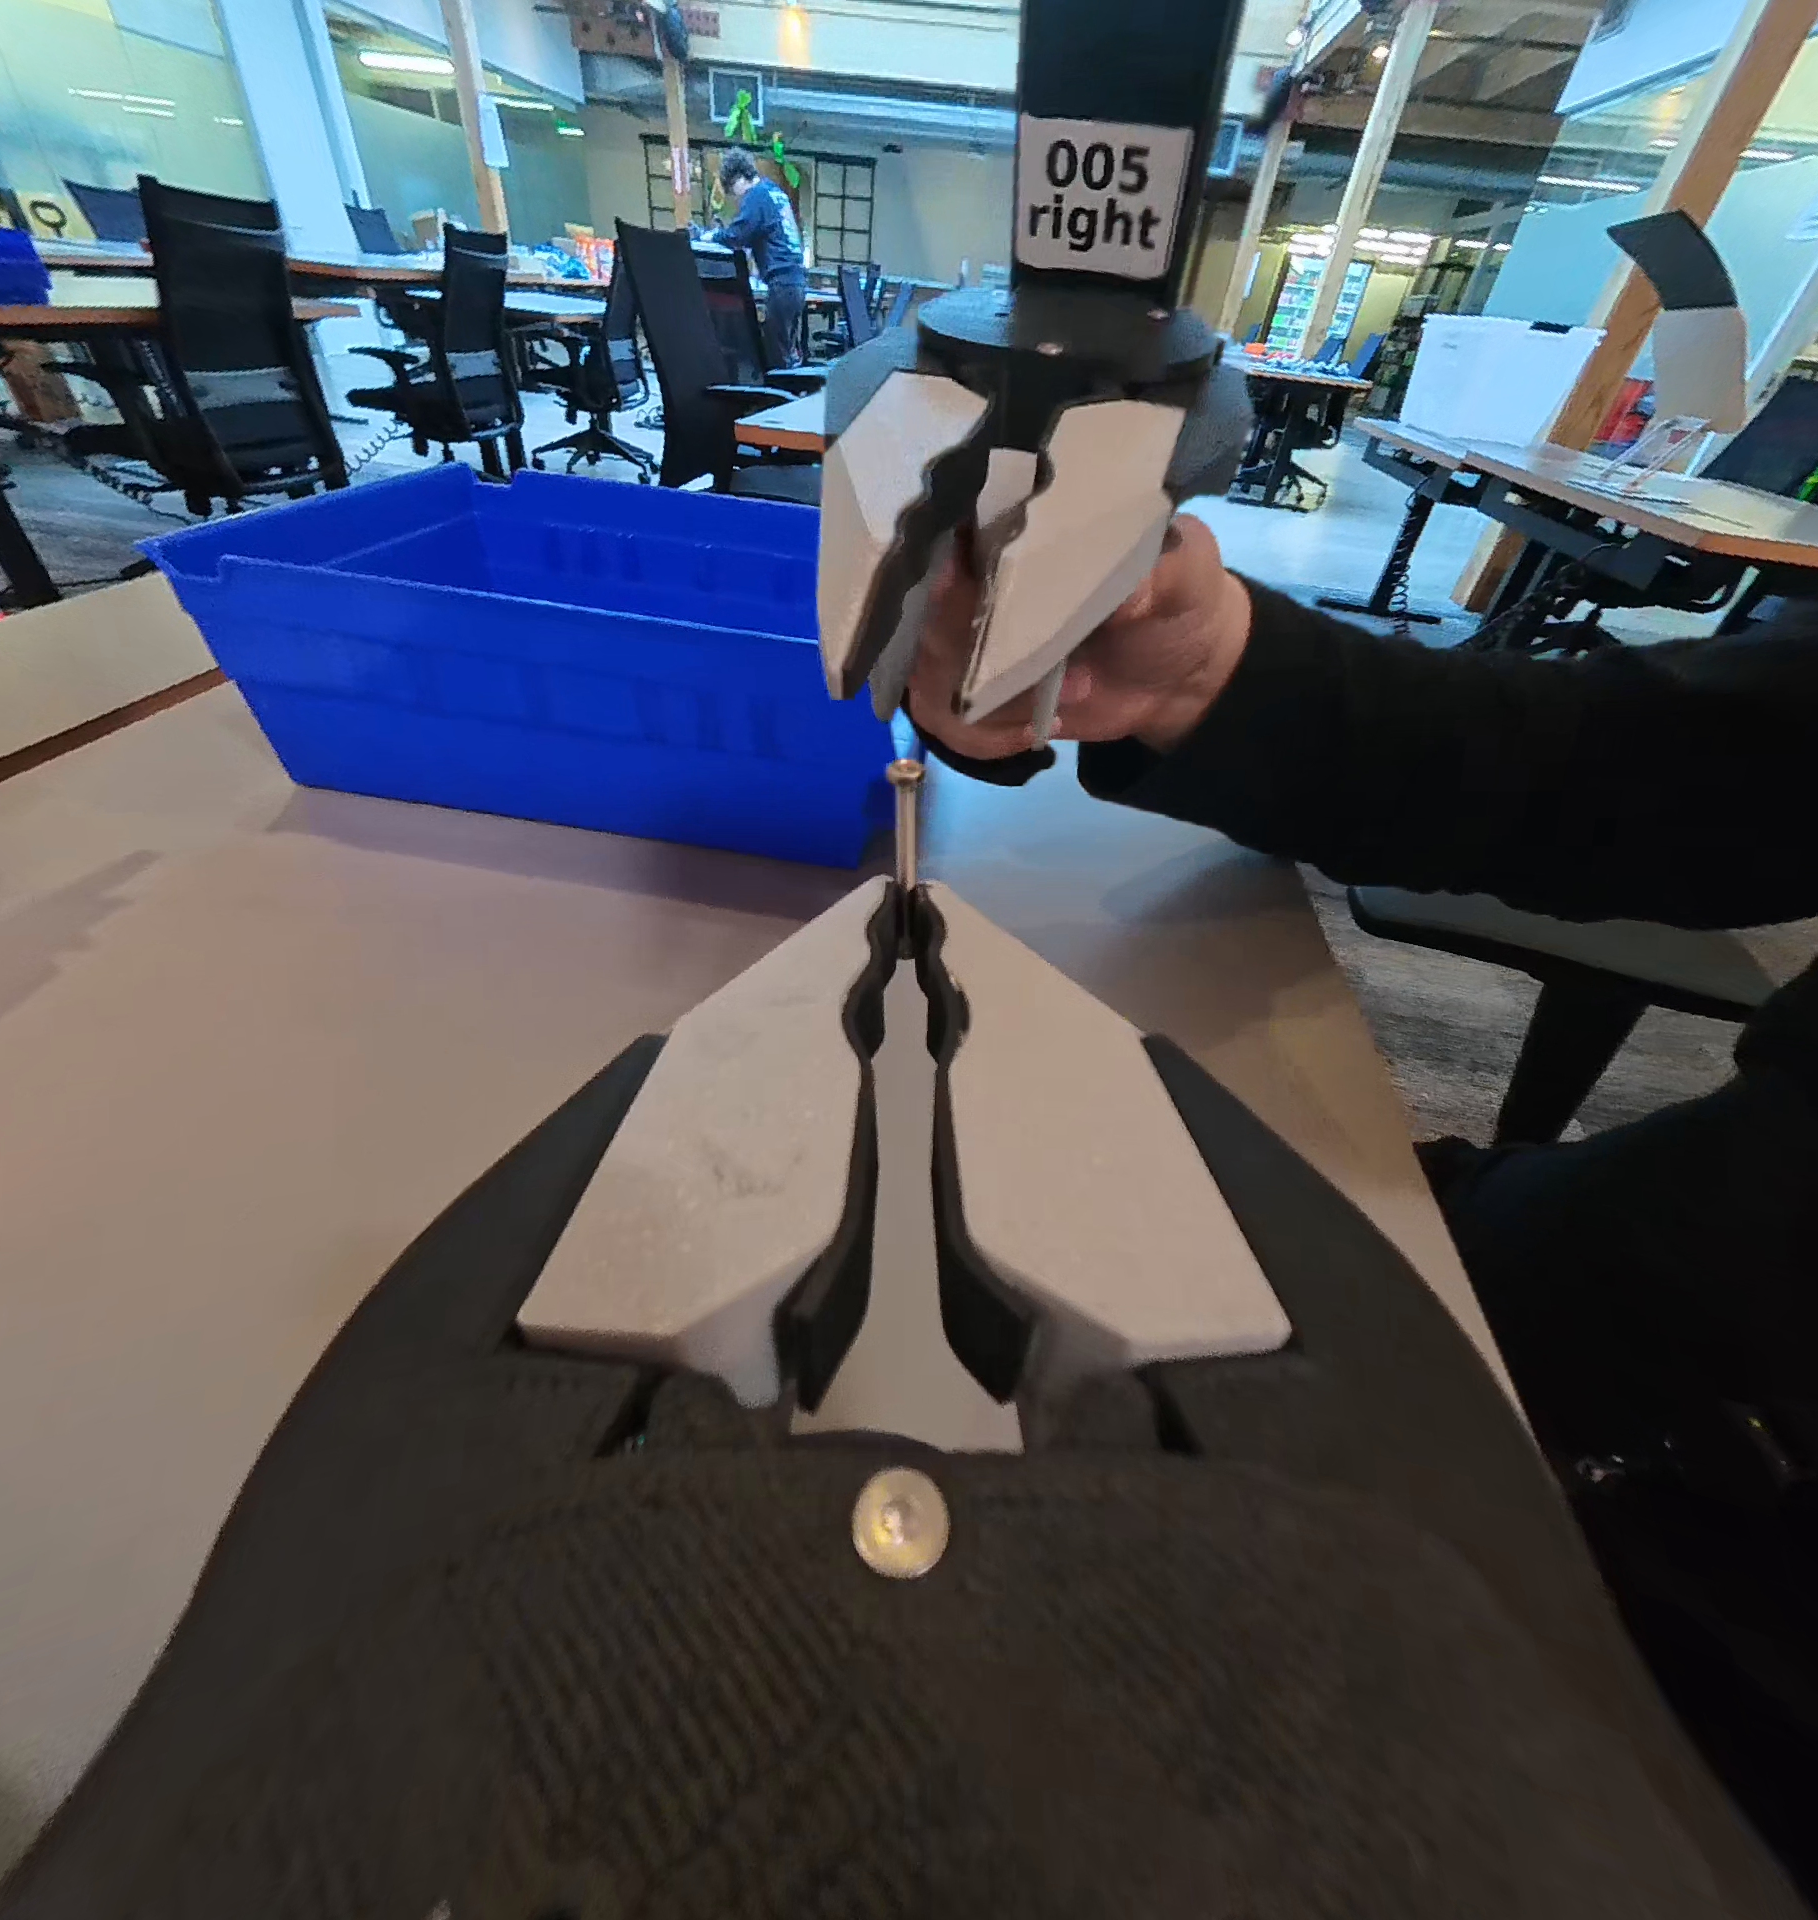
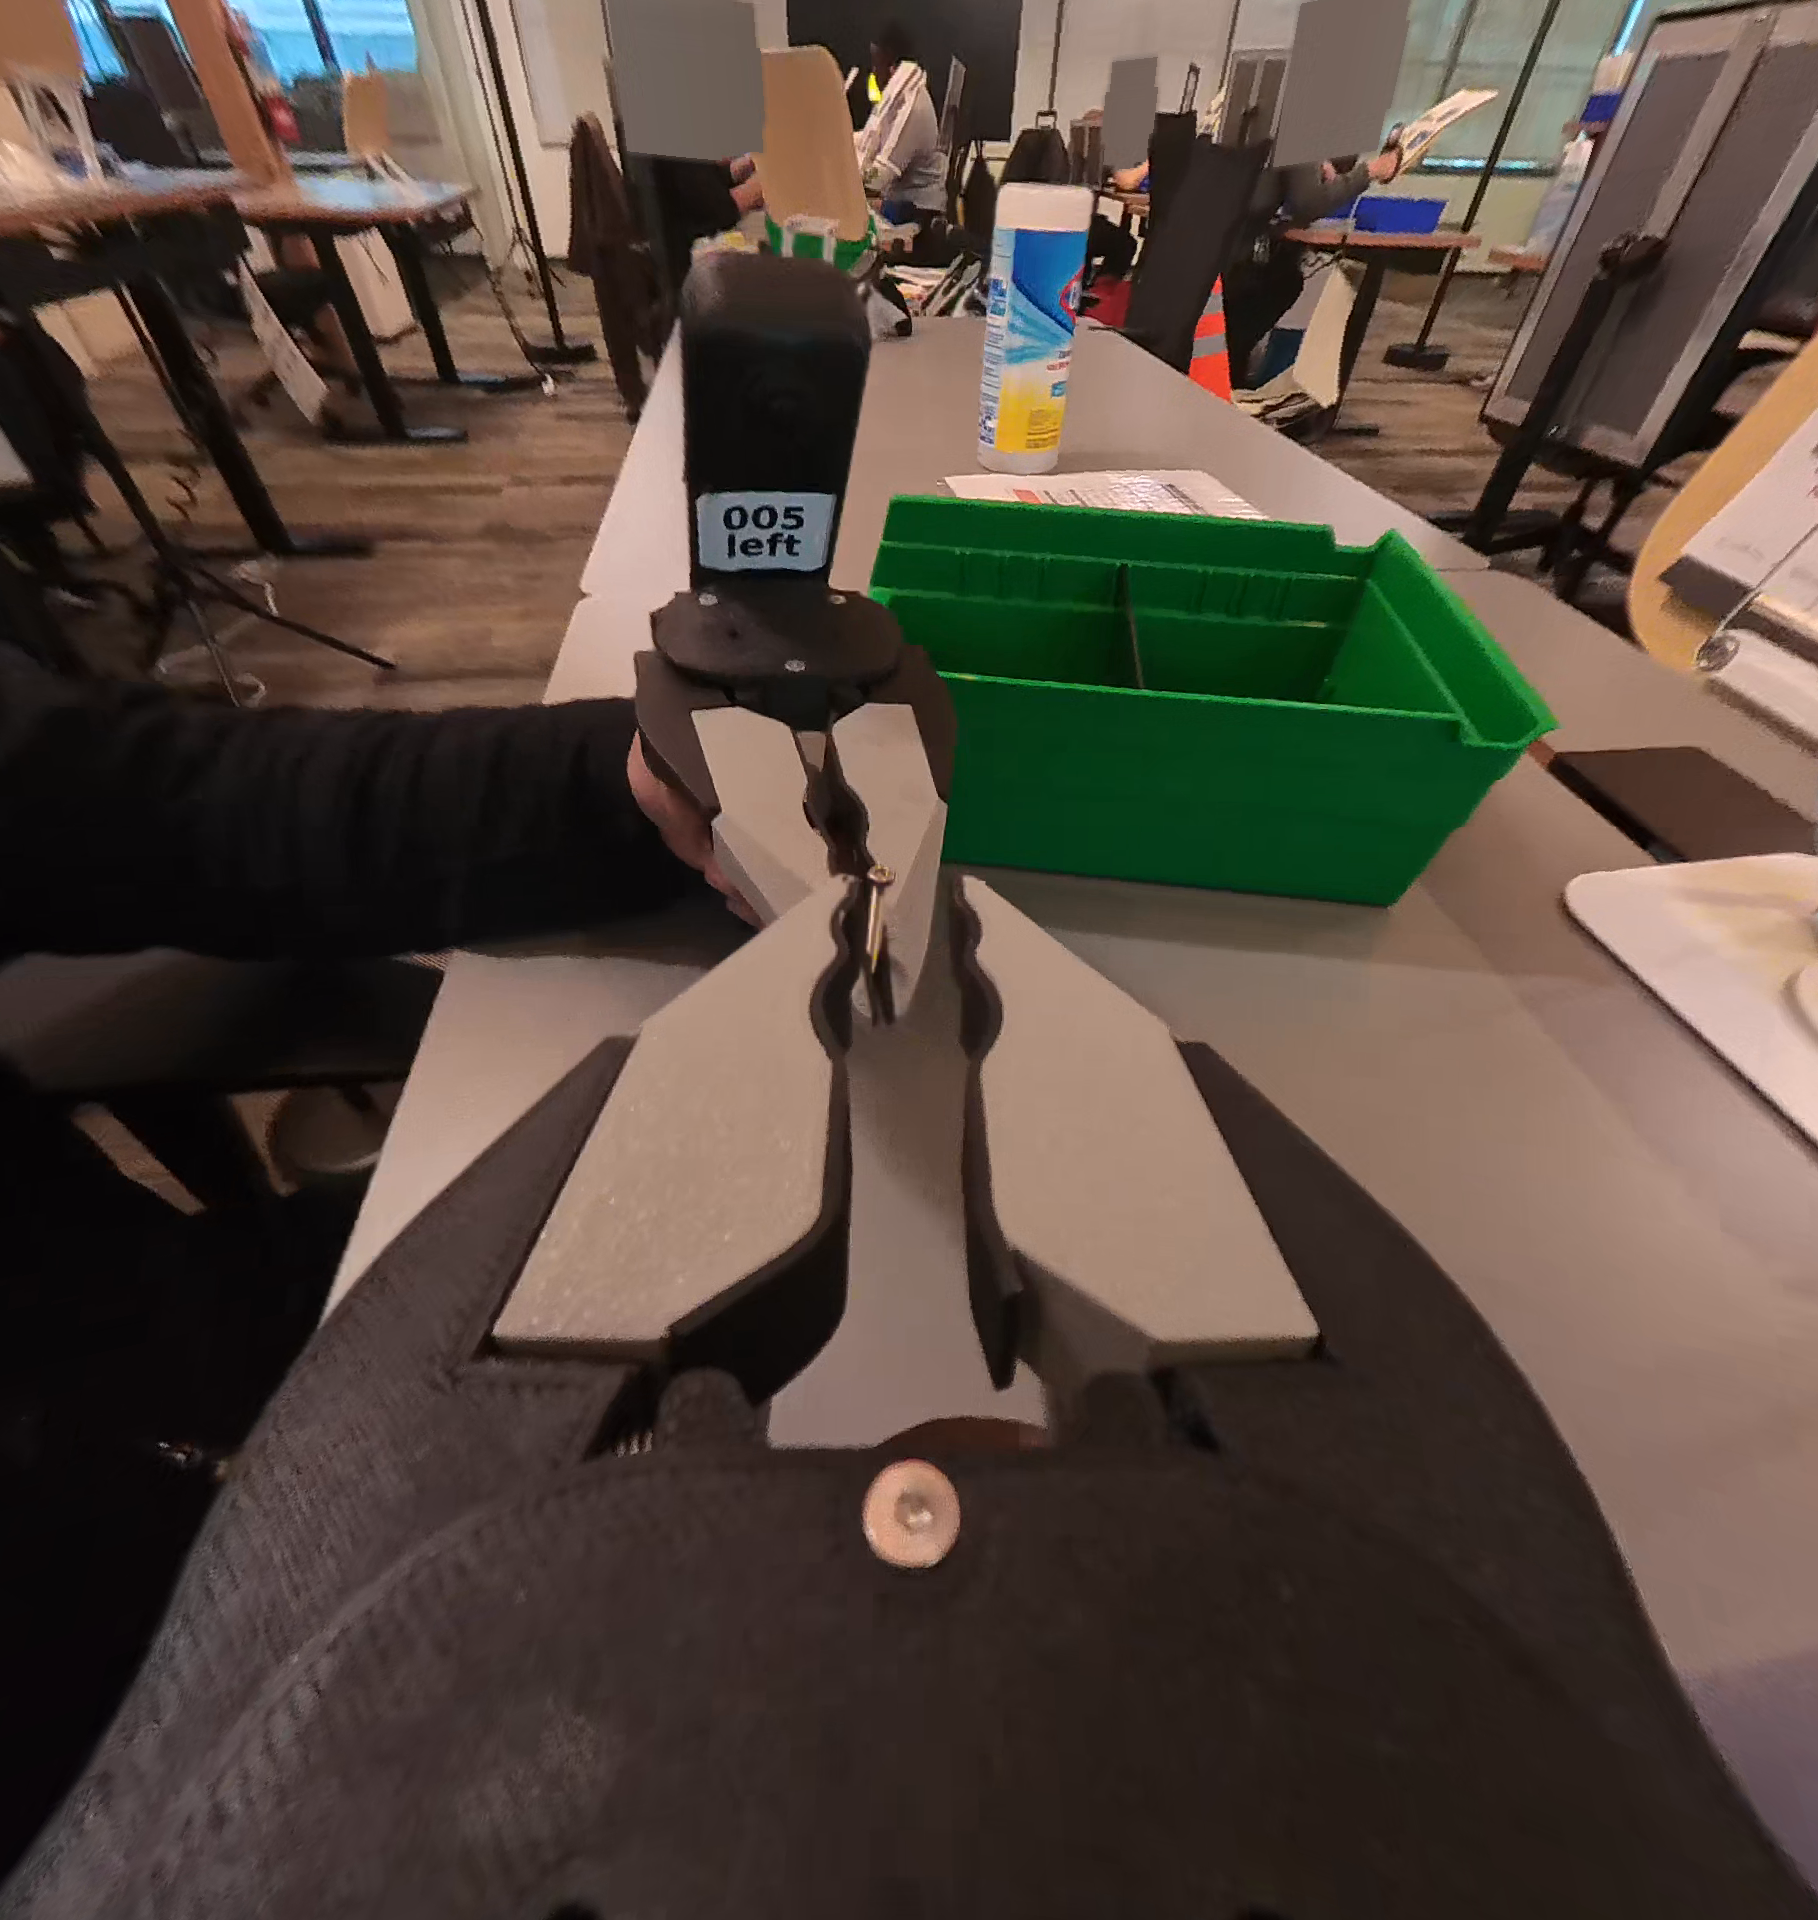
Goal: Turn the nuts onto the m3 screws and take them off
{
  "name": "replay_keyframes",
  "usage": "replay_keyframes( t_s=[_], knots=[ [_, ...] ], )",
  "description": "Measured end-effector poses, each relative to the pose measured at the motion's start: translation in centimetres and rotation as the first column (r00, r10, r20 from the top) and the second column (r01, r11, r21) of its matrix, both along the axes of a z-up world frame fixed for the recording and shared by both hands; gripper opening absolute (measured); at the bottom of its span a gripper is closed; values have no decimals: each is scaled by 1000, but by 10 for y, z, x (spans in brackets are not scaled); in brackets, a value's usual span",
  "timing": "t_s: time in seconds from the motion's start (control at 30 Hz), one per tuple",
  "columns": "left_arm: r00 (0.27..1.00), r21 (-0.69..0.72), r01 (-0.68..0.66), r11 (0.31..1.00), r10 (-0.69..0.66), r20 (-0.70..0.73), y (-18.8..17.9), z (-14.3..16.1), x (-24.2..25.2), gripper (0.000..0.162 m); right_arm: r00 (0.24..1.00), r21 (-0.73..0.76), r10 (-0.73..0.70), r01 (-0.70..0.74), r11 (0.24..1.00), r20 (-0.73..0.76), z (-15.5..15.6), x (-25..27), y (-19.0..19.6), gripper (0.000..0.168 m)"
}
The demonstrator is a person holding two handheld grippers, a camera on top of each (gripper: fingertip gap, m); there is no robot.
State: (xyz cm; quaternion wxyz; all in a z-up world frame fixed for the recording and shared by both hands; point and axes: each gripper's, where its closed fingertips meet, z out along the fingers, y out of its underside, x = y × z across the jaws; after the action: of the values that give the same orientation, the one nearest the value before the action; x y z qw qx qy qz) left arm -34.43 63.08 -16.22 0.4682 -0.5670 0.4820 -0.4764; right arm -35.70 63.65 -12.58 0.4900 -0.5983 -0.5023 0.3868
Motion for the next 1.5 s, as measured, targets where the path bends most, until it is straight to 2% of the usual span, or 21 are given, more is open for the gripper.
replay_keyframes(
  t_s=[0.2,0.47,1.07,1.27,1.5],
  knots=[
    [998,27,54,998,-53,-27,-11,-5,6,0,999,30,38,-39,999,38,-8,-3,-8,10],
    [997,36,70,997,-70,-18,-16,-3,7,0,995,17,102,-102,995,0,-2,-1,-18,8],
    [997,49,73,996,-72,-16,-18,0,7,0,993,31,118,-119,992,25,-7,-8,-21,3],
    [999,77,45,996,-43,-22,-15,0,7,0,996,17,87,-87,996,1,-7,-7,-19,3],
    [996,136,-70,988,76,-37,0,0,9,0,999,-3,-36,36,999,-16,-7,-5,-7,3]
  ],
)
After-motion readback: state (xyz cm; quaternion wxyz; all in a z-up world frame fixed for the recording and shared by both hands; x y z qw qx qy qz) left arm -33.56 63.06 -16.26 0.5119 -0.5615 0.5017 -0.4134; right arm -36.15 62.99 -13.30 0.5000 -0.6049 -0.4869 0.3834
